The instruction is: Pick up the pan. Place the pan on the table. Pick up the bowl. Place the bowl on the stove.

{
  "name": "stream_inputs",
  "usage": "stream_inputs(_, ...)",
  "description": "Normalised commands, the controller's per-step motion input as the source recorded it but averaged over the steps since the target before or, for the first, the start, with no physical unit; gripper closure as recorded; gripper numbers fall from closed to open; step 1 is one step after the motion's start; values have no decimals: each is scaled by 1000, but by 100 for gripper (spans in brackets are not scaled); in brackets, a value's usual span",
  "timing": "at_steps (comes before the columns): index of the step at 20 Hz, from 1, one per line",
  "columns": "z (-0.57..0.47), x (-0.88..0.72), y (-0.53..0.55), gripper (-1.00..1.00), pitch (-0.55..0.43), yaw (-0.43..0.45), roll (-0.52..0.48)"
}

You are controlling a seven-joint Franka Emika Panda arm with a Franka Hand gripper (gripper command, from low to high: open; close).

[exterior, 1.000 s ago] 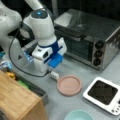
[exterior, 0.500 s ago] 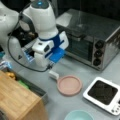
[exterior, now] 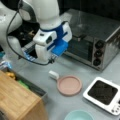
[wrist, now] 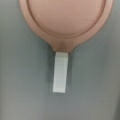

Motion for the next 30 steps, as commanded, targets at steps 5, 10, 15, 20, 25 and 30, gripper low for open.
stream_inputs(5, 271, 420, -108, -100, 228, -62, 83)
stream_inputs(10, 363, 479, -136, -100, 230, -73, 125)
stream_inputs(15, 295, 453, -123, -100, 235, -81, 145)
stream_inputs(20, 253, 441, -153, -100, 259, -55, 159)
stream_inputs(25, 347, 549, -273, -100, 281, -47, 177)
stream_inputs(30, 324, 601, -272, -100, 299, -18, 167)
